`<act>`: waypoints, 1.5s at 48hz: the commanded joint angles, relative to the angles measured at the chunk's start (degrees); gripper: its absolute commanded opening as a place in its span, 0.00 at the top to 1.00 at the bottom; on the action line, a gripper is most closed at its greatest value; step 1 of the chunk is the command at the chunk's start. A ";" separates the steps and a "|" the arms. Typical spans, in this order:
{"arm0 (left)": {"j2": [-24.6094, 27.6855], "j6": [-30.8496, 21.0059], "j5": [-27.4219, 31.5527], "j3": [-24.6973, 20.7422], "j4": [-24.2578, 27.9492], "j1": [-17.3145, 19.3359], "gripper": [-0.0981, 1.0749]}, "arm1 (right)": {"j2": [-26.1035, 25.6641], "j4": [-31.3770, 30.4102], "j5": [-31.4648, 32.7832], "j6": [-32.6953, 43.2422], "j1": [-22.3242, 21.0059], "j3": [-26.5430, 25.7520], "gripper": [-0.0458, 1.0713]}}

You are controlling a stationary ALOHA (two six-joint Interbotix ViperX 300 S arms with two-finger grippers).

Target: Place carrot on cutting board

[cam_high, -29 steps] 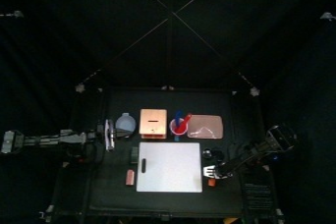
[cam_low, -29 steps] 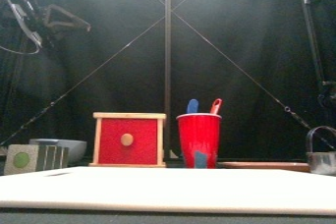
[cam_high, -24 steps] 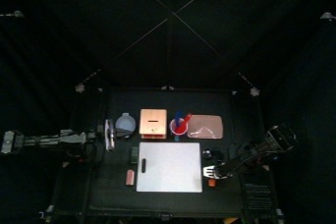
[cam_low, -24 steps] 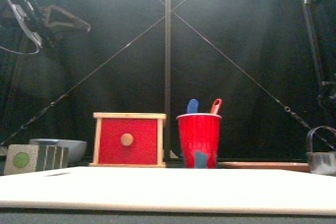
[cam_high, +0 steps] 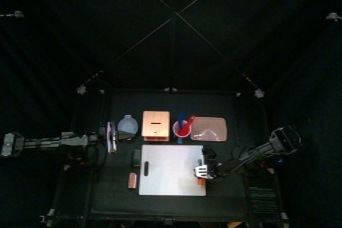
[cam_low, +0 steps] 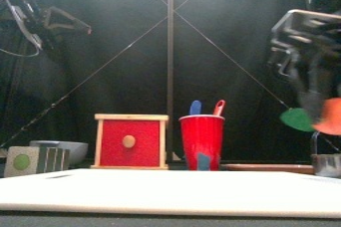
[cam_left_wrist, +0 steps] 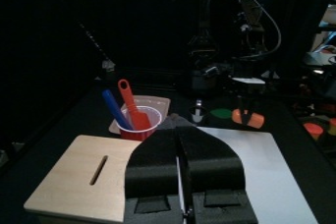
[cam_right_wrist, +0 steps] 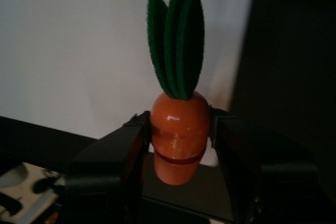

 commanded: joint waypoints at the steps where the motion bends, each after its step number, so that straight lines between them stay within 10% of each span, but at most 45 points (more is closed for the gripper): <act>1: 0.18 -0.09 -1.41 -1.05 0.00 0.26 0.86 | 1.93 -1.05 -2.72 -1.32 -3.08 -3.87 0.33; 28: 0.18 0.09 -2.64 0.09 0.00 0.44 0.86 | 17.67 3.78 -8.44 -11.34 -7.73 -15.82 0.32; 72: 0.18 -0.18 -2.72 -0.18 -0.09 0.00 0.86 | 16.17 3.96 -5.98 -13.54 -8.26 -13.89 0.10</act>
